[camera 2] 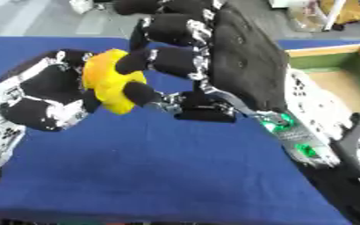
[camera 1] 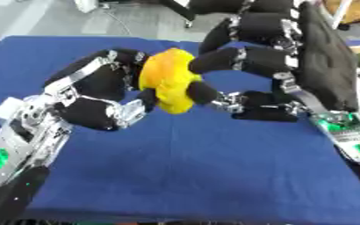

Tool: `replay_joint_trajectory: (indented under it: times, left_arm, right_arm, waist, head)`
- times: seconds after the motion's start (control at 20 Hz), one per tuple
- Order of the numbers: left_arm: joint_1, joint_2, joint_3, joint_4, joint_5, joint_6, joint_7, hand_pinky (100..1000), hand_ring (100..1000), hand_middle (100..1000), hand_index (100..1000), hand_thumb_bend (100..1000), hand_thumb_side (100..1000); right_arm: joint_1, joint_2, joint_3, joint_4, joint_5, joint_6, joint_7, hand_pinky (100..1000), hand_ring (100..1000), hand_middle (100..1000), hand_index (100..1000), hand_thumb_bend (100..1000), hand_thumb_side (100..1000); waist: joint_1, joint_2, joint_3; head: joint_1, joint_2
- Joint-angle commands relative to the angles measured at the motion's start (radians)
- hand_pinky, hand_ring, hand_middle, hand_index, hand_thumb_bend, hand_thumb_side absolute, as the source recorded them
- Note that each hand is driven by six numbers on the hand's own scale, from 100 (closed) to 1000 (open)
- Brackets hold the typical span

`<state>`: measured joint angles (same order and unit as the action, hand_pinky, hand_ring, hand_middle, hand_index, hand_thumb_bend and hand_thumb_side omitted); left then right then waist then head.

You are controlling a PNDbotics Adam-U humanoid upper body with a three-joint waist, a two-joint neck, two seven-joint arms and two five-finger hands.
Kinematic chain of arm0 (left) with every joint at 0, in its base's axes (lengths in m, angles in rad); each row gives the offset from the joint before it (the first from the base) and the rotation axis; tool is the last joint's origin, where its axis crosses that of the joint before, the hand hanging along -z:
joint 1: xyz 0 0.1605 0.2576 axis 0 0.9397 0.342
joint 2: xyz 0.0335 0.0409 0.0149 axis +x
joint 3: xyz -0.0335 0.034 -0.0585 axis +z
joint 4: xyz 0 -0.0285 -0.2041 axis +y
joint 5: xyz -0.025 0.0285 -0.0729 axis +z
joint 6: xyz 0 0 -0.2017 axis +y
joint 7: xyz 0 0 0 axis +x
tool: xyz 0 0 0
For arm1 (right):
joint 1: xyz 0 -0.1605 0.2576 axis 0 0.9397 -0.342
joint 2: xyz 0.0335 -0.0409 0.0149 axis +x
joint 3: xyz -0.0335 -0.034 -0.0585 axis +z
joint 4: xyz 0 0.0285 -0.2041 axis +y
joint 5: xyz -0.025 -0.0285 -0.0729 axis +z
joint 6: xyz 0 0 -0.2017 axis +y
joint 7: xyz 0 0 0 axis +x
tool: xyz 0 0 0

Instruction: Pick up the objects with one hand, pass them to the other hand, and then place them into the box on the other side of the table.

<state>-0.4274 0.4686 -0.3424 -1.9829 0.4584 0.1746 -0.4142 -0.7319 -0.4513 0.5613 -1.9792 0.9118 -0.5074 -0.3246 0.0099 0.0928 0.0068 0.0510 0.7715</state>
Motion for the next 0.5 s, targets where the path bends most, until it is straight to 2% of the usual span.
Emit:
replay_joint_trajectory:
  times: [0.05, 0.15, 0.45, 0.5]
  left_arm:
    - [-0.015, 0.016, 0.004, -0.017, 0.003, 0.0, 0.003, 708, 643, 501, 575, 100, 100]
    - [-0.013, 0.024, 0.008, -0.017, 0.003, 0.002, 0.006, 709, 644, 503, 577, 100, 100]
    - [-0.017, 0.084, 0.006, -0.017, -0.006, 0.008, 0.014, 707, 646, 509, 585, 100, 100]
    - [-0.018, 0.094, 0.005, -0.017, -0.008, 0.007, 0.014, 708, 648, 511, 587, 100, 100]
  right_arm:
    - [-0.011, -0.007, -0.004, -0.021, 0.017, -0.014, -0.001, 947, 842, 597, 715, 331, 100]
    - [-0.008, -0.014, -0.001, -0.021, 0.026, -0.037, 0.014, 958, 857, 660, 810, 360, 100]
    - [-0.01, -0.036, -0.002, -0.021, 0.015, -0.078, 0.05, 897, 826, 680, 854, 398, 100]
    - [-0.009, -0.04, -0.001, -0.021, 0.012, -0.083, 0.059, 847, 748, 660, 867, 410, 100]
  waist:
    - [-0.012, -0.021, 0.0]
    - [-0.012, -0.021, -0.001]
    - [-0.011, -0.021, -0.006]
    - [-0.01, -0.02, -0.007]
  head:
    - [0.001, -0.002]
    - [0.002, -0.002]
    - [0.005, -0.002]
    - [0.006, -0.002]
